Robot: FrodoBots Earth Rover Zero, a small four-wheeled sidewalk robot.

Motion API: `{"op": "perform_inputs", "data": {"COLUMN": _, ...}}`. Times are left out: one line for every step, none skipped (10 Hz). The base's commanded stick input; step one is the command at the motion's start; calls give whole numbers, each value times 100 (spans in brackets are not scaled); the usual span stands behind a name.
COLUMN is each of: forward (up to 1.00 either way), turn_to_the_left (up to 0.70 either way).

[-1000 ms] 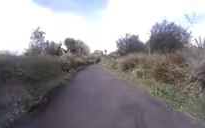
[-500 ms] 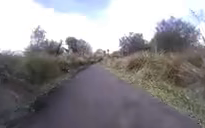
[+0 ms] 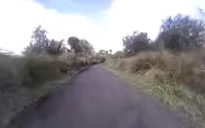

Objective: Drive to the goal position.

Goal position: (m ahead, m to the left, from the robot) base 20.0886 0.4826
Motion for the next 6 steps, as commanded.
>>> {"op": "perform_inputs", "data": {"forward": 85, "turn_to_the_left": -24}}
{"op": "perform_inputs", "data": {"forward": 85, "turn_to_the_left": 0}}
{"op": "perform_inputs", "data": {"forward": 85, "turn_to_the_left": 0}}
{"op": "perform_inputs", "data": {"forward": 85, "turn_to_the_left": 0}}
{"op": "perform_inputs", "data": {"forward": 85, "turn_to_the_left": 0}}
{"op": "perform_inputs", "data": {"forward": 85, "turn_to_the_left": 0}}
